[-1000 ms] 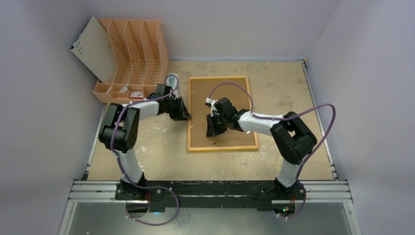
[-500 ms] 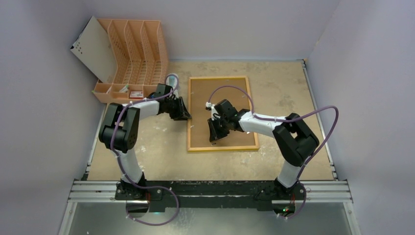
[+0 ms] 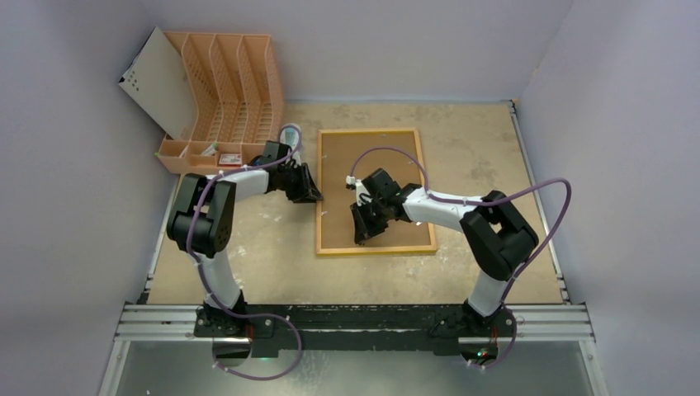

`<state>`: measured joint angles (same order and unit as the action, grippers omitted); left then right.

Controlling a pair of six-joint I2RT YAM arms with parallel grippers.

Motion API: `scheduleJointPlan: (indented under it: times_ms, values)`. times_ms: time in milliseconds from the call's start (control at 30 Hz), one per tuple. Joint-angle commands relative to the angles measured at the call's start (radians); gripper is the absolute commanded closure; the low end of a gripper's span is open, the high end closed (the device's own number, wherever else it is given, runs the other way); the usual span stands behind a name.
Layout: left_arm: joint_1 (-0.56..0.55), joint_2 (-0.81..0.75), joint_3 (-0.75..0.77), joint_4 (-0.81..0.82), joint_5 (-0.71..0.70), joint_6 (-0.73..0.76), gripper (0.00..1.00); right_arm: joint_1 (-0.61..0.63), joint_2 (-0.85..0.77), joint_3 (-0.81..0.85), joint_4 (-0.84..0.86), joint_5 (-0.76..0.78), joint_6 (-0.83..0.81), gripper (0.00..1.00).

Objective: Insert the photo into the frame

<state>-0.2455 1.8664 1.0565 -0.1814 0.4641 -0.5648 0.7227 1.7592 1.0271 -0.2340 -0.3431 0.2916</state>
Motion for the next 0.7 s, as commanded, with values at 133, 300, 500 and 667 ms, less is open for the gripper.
scheduleJointPlan:
  times_ms: [133,300,500,667]
  values:
    - [-0.003,0.028,-0.015,-0.105,-0.096,0.009,0.85,0.009,0.02,-0.051,-0.182,0.037,-0.029,0.82]
    - [-0.003,0.028,-0.015,-0.107,-0.095,0.009,0.85,0.009,0.018,-0.064,-0.179,-0.004,-0.026,0.81]
    - [-0.003,0.025,-0.02,-0.105,-0.091,0.003,0.85,0.01,0.025,-0.08,-0.152,-0.068,-0.01,0.81]
    - [-0.003,0.022,-0.046,-0.08,-0.059,-0.019,0.86,0.011,0.034,-0.09,-0.099,-0.104,0.035,0.82]
